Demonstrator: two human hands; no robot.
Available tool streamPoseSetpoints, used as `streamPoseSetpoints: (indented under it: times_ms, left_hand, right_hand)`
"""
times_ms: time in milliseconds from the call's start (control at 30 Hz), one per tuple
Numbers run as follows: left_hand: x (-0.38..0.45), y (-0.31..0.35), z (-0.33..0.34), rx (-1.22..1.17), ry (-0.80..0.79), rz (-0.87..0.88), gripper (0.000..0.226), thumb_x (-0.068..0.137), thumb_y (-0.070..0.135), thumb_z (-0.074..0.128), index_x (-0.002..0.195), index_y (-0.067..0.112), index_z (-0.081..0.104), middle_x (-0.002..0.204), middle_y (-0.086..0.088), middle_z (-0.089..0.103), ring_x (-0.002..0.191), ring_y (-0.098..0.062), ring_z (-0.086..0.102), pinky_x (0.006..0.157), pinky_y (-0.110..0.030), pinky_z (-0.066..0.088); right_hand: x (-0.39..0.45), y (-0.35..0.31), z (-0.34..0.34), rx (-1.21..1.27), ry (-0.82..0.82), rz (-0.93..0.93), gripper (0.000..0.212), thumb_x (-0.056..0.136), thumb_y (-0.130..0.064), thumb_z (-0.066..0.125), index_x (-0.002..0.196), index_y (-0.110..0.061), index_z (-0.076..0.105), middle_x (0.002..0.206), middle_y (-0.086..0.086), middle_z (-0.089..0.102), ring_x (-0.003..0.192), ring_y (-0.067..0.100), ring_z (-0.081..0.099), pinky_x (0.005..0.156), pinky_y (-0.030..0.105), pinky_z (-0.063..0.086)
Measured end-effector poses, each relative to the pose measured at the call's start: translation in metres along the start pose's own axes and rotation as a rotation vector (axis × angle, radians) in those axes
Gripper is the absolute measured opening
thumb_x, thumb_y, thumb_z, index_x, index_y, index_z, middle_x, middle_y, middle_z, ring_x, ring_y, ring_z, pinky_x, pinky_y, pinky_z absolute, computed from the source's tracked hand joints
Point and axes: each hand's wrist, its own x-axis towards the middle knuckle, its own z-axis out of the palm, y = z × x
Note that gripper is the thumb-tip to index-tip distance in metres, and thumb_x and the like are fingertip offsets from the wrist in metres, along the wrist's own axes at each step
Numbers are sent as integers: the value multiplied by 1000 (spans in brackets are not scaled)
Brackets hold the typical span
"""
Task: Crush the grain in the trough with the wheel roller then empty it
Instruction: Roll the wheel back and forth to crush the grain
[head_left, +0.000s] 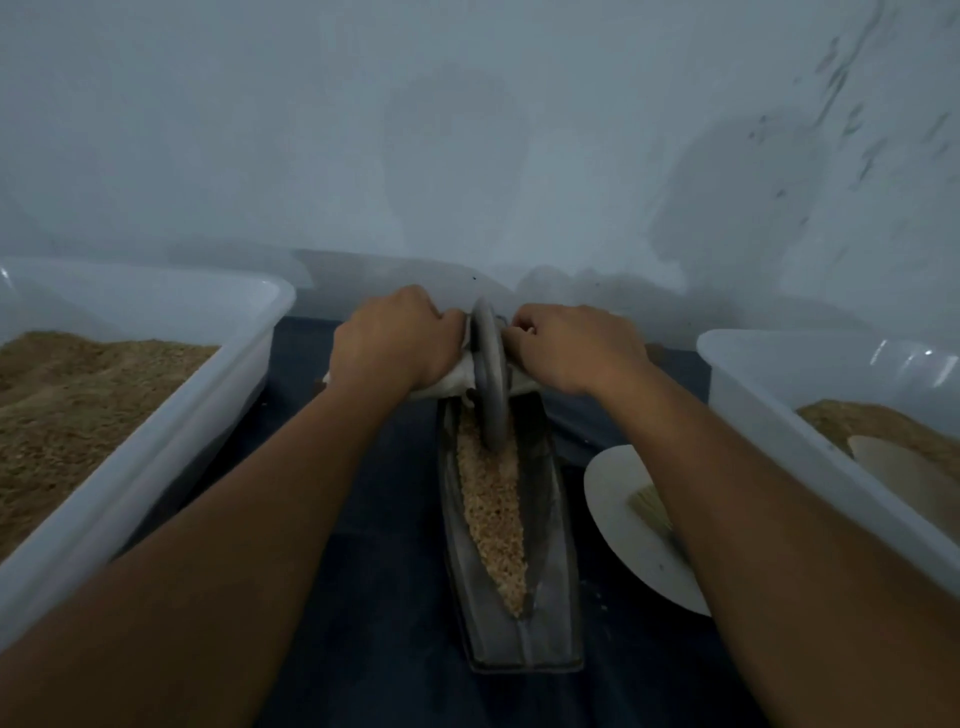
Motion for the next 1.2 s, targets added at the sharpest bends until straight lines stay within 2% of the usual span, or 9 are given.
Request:
streamPoseSetpoints:
  times_ms: [167,300,467,567,633,767,967,1100,1200]
  left_hand:
    - [1,2,-1,26,33,32,36,83,59,36,83,27,53,73,5,52,61,-14,42,58,-34,34]
    - [-2,3,-4,75,-35,46,44,80,62,29,85,26,54,78,3,55,70,-22,50,65,-37,39]
    - [-9,0,-7,106,-85,27,49,82,64,26,95,27,54,90,0,54,80,-26,50,70,-39,38]
    - [-16,-1,-7,114,-93,25,50,84,66,24,97,27,53,93,0,55,82,-26,50,71,-39,38]
    - [-21,-1,-9,116,-103,34,52,82,68,21,96,29,52,94,-1,55,83,-27,51,72,-40,39]
    - [-35,0,-12,130,-80,55,49,78,70,15,86,33,46,89,3,50,80,-24,48,71,-39,37]
    - [-62,5,-15,154,-8,86,52,80,69,8,83,33,45,79,4,50,69,-22,47,64,-38,36]
    - [-75,7,-16,207,54,138,52,88,64,8,85,29,46,71,2,50,64,-24,48,56,-36,32]
    - [-83,8,-18,238,91,175,50,91,62,9,82,27,44,63,3,45,58,-23,44,56,-37,30]
  right_hand:
    - [0,3,2,63,-17,12,49,86,-69,23,112,-44,57,110,-5,67,80,19,49,61,35,30]
    - [-3,1,1,66,-10,5,50,87,-66,24,117,-43,57,115,-4,67,80,19,47,63,35,32]
    - [-11,-5,0,61,37,3,49,88,-65,25,116,-42,57,114,-3,68,94,23,60,67,37,33]
    - [-19,-8,-1,49,75,-10,47,89,-63,25,114,-40,58,109,-4,70,83,20,55,63,36,31]
    - [-24,-9,-2,37,89,-35,46,90,-60,25,113,-38,59,106,-3,69,84,21,57,62,36,30]
    - [-37,-8,-3,34,122,-71,43,94,-55,27,114,-36,60,104,-2,69,90,23,61,64,35,32]
    - [-58,-7,-2,-42,231,-140,45,99,-52,22,94,-31,61,87,-2,66,79,25,61,57,34,30]
    - [-68,-7,-2,-49,236,-154,44,102,-52,19,85,-32,54,78,-6,54,76,25,58,59,34,29]
    - [-74,-5,-2,-47,208,-164,44,102,-53,15,86,-33,52,82,-8,54,80,23,57,61,35,29]
